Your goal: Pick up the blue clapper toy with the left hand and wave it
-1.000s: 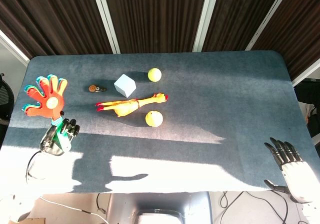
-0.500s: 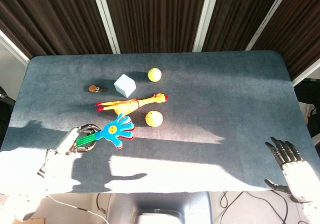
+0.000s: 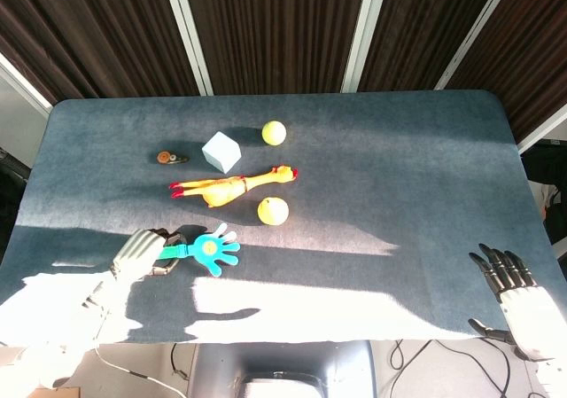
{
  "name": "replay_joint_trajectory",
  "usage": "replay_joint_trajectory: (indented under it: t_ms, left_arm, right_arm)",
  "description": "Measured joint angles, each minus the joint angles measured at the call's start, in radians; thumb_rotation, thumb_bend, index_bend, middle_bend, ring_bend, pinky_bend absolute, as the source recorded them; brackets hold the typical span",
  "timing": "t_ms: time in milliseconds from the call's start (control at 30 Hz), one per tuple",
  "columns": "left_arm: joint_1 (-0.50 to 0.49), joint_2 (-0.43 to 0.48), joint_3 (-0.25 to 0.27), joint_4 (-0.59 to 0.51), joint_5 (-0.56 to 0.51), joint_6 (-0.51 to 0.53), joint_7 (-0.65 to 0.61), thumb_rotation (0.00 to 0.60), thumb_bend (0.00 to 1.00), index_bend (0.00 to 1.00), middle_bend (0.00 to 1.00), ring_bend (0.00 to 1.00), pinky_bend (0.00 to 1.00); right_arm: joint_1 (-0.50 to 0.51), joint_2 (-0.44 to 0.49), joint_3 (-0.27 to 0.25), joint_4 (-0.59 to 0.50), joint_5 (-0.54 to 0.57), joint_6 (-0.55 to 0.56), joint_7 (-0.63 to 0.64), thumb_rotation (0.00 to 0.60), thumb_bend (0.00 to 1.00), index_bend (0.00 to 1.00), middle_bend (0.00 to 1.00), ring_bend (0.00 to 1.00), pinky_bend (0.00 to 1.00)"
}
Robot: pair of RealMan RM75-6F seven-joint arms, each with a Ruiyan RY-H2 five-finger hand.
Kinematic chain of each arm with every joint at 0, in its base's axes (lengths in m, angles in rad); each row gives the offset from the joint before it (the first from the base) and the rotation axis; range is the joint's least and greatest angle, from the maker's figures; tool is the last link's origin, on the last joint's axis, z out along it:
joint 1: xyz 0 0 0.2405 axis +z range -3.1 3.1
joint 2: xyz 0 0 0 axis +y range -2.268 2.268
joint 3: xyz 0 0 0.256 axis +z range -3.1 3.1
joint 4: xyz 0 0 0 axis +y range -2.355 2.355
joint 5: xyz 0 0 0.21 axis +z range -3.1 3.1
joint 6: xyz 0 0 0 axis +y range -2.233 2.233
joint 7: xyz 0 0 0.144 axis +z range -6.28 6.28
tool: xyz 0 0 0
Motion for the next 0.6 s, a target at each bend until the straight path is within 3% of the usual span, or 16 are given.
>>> replay_joint_trajectory:
  t_ms: [67,100,167,267,367,600]
  left_arm:
    - [-0.008,-0.029,0.001,0.024,-0.007,-0.015,-0.102,0.600,0.57,0.78,0.69,0.39,0.49]
    - [-0.011,-0.044,0.001,0.039,-0.011,-0.020,-0.146,0.600,0.53,0.67,0.60,0.31,0.40]
    - [-0.018,-0.085,0.001,0.086,-0.023,-0.033,-0.231,0.600,0.47,0.32,0.30,0.09,0.17]
    - [-0.023,-0.134,-0.004,0.153,-0.049,-0.050,-0.278,0.600,0.45,0.04,0.09,0.00,0.02]
    - [-0.022,-0.154,-0.010,0.185,-0.072,-0.055,-0.280,0.600,0.44,0.00,0.01,0.00,0.00]
    - [-0.015,-0.157,-0.010,0.187,-0.075,-0.023,-0.245,0.600,0.44,0.00,0.00,0.00,0.00]
  right_arm:
    - [0.000,0.001,0.000,0.000,-0.001,0.001,0.002,0.600,0.18,0.00,0.00,0.00,0.00]
    - [-0.001,0.002,-0.001,0.000,-0.002,0.003,0.003,0.600,0.18,0.00,0.00,0.00,0.00]
    - [-0.002,0.004,-0.001,0.000,-0.002,0.006,0.007,0.600,0.18,0.00,0.00,0.00,0.00]
    - [-0.003,0.007,-0.001,0.000,-0.003,0.009,0.013,0.600,0.18,0.00,0.00,0.00,0.00]
    - [-0.003,0.008,-0.002,0.000,-0.004,0.007,0.012,0.600,0.18,0.00,0.00,0.00,0.00]
    - [-0.005,0.005,-0.002,-0.001,-0.005,0.010,0.006,0.600,0.18,0.00,0.00,0.00,0.00]
